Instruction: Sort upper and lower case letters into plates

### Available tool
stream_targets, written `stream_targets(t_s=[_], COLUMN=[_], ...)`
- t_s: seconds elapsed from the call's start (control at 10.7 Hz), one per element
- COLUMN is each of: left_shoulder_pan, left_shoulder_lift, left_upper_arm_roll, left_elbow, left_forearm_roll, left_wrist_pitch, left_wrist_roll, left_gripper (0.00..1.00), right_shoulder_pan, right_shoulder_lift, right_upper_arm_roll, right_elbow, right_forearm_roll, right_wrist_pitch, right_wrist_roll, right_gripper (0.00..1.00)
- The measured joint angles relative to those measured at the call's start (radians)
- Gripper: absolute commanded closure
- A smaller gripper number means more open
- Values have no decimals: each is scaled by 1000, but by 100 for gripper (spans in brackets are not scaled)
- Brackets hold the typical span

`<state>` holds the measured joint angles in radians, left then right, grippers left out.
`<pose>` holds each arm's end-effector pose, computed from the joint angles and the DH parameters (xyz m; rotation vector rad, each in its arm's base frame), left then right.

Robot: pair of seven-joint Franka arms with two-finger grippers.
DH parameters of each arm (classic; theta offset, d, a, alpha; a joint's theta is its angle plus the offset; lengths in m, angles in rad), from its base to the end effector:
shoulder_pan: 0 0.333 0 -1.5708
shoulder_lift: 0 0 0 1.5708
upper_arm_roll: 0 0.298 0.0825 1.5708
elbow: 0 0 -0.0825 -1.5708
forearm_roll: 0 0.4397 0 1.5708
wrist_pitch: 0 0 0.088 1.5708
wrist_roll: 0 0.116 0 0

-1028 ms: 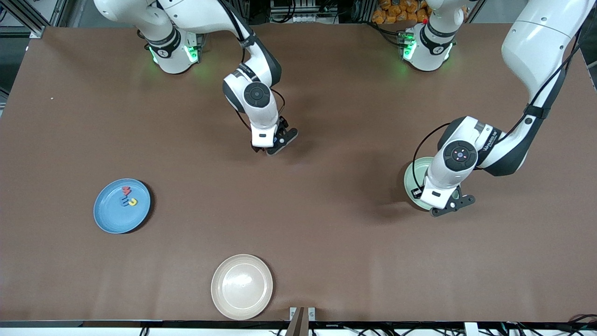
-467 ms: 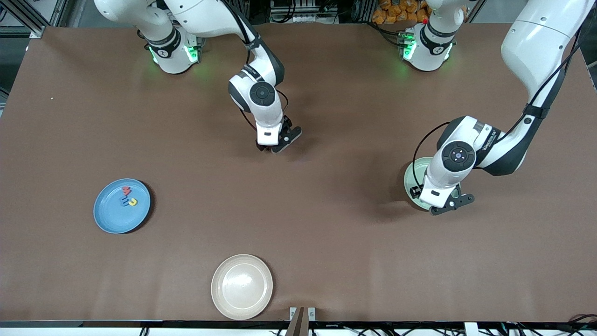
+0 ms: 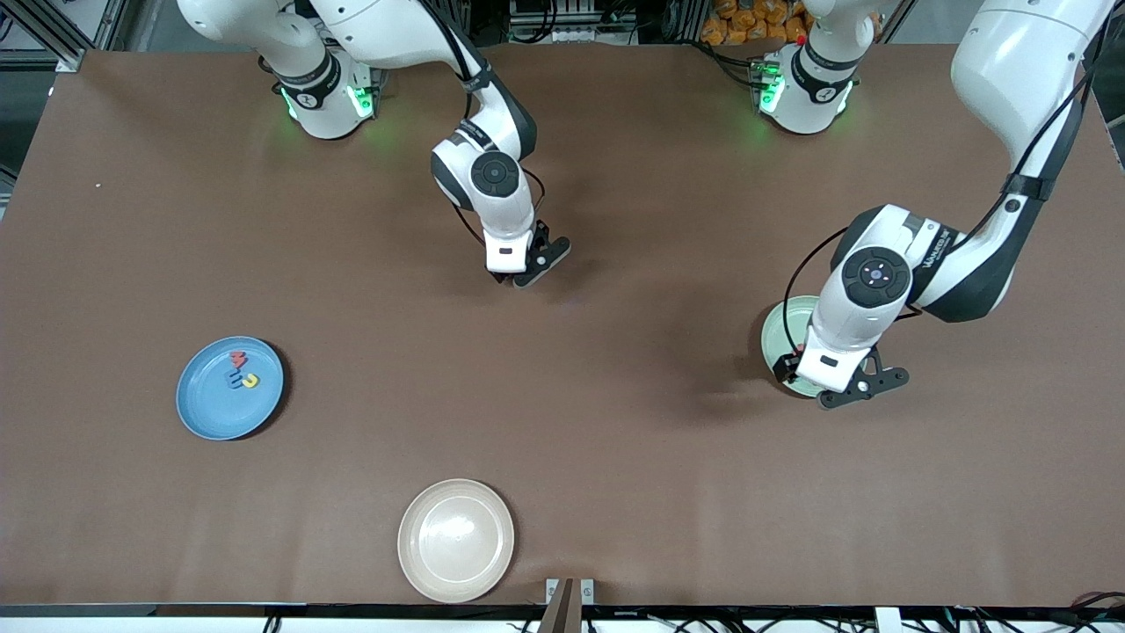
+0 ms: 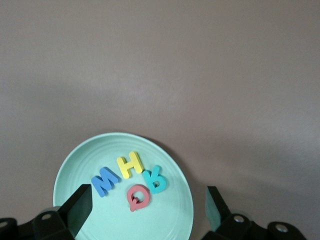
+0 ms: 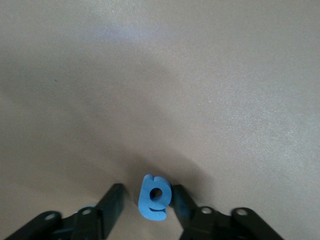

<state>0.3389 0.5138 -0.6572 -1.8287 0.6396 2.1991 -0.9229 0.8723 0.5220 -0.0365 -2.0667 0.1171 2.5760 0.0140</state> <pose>0.6563 -0.1717 0.2425 -2.9420 -0.4157 -0.1841 0.4095 0.4491 0.1024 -2.9029 -1.1048 0.0445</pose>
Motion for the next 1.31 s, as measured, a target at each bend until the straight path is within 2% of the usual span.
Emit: stream_targets(t_s=[0.37,0.56,0.84,0.93,1.12,1.31], left_shoulder_pan=[-3,-6,-41,-81,-177,-257], left_shoulder_lift=[-2,-3,-19,-32,-63,-100], left_upper_arm_roll=[-21,-30,-29,1,95,211], left_elbow=[79,111,146,167,240,296], left_forearm_roll=[0,0,-7,-35,-139,-259], left_wrist_pitch=[-6,-7,-17,-44,-120,-163], left_wrist_roll=[80,124,184,210,305,418], left_gripper=[0,0,0,0,0,0], right_shoulder_pan=[-26,-124,-361,-462,-653,-777], right_shoulder_lift=[-28,-81,-161,-165,-162,-146], right_upper_arm_roll=[-11,-16,-24,-26,-27,-27], right_elbow=[6,15,17,17,23,32], right_forearm_roll=[0,0,-1,-9,-87,-167], right_wrist_pitch=[-3,-25,-65,-64,-61,-61], right_wrist_roll=[20,20,14,9,-3,-5], right_gripper=[100,100,100,100,100,100])
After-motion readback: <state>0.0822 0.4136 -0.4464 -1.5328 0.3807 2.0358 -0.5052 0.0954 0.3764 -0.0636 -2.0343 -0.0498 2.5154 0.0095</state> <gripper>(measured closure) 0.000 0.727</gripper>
